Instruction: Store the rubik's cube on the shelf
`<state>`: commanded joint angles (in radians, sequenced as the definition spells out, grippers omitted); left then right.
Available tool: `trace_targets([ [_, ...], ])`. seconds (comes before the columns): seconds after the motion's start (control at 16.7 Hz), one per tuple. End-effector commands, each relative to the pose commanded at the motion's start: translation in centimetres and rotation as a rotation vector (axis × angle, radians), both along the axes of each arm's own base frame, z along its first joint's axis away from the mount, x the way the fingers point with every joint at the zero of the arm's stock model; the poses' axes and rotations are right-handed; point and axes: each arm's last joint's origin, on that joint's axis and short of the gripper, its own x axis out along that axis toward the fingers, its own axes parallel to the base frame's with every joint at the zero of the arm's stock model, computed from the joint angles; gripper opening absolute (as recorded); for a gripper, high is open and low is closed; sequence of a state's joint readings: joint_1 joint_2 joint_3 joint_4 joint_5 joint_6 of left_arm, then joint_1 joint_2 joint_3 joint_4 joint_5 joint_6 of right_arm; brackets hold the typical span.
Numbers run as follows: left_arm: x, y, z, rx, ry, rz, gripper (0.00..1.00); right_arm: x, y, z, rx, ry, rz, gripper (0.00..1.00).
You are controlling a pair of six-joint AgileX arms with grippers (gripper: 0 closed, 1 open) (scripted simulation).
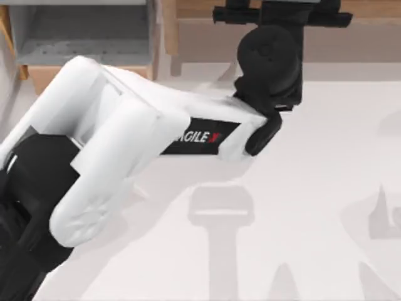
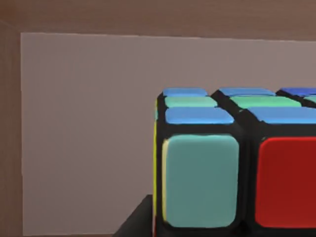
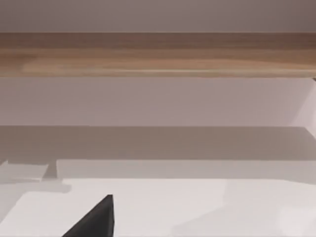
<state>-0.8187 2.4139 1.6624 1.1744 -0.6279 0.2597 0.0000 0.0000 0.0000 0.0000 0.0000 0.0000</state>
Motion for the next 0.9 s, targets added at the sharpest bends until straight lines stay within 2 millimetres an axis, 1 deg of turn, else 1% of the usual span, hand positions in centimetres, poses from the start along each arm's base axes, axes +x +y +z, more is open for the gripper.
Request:
trace_targets([
  [0.18, 3.4, 1.1, -0.9, 0.013, 0.050, 0.040, 0.00, 0.0, 0.0, 0.0, 0.000, 0.000, 0.000, 1.00],
  [0.36, 6.2, 2.6, -2.9, 0.021, 0.116, 0.089, 0.00, 0.0, 0.0, 0.0, 0.000, 0.000, 0.000, 1.00],
  [0.42, 6.6, 2.9, -3.3, 0.022, 0.127, 0.100, 0.00, 0.0, 0.0, 0.0, 0.000, 0.000, 0.000, 1.00],
  [0.66, 6.7, 3.0, -3.3, 0.022, 0.129, 0.101, 0.00, 0.0, 0.0, 0.0, 0.000, 0.000, 0.000, 1.00],
  [0.9, 6.7, 3.0, -3.3, 0.022, 0.129, 0.101, 0.30, 0.0, 0.0, 0.0, 0.000, 0.000, 0.000, 1.00],
])
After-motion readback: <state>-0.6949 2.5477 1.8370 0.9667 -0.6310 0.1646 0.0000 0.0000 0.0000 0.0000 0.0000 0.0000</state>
